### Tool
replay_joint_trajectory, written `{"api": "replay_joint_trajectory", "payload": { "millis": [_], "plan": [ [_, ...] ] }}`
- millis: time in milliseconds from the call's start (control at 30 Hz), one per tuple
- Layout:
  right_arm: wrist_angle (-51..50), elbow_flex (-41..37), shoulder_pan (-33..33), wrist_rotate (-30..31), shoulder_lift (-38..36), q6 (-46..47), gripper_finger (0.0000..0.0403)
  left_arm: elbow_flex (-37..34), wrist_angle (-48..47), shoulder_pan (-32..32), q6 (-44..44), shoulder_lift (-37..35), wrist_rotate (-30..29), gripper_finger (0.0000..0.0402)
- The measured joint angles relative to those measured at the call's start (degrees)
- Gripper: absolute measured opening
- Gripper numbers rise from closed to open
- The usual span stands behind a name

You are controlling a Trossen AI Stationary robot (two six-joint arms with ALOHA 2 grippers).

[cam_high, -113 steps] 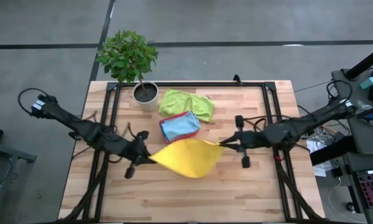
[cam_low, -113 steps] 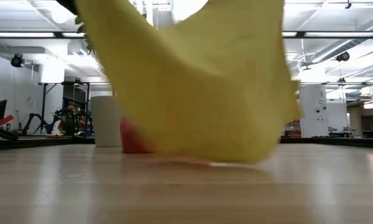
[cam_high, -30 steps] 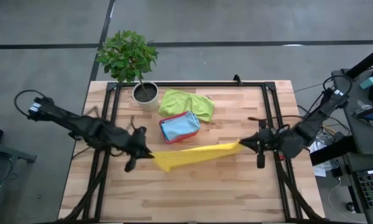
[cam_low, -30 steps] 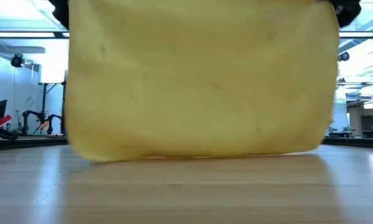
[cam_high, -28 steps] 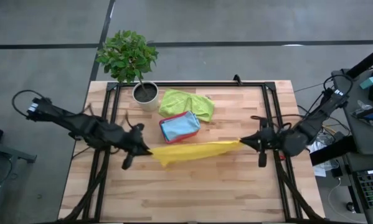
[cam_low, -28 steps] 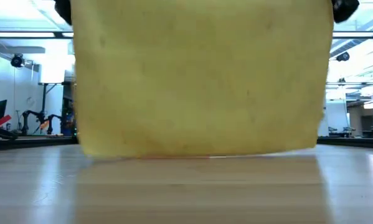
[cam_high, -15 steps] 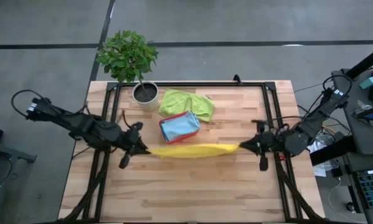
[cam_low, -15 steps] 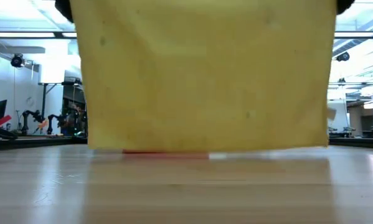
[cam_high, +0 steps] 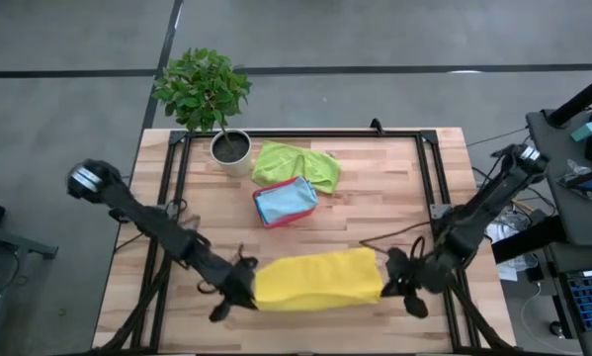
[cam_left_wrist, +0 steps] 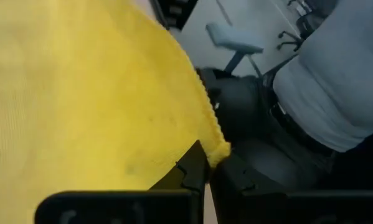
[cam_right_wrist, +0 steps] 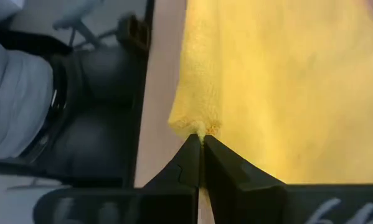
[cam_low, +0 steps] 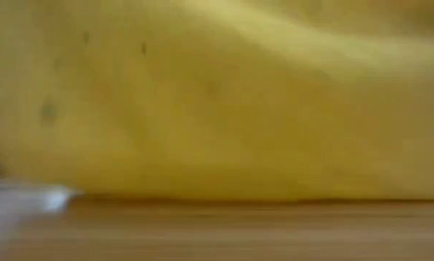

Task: Fold microfiber towels
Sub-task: Fold the yellow microfiber cloth

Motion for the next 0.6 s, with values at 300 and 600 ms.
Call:
{"api": "replay_joint_trajectory", "payload": {
  "millis": [300, 600],
  "plan": [
    [0.1, 1.2, 2.4, -2.9, 8.7, 12.6, 0.0008, 0.0, 16.9, -0.3, -5.5, 16.7, 9.0, 0.0000],
    [-12.7, 1.2, -2.8, 2.3, 9.5, 15.7, 0.0008, -0.4, -0.2, 3.8, -12.1, 19.1, 4.5, 0.0000]
  ]
}}
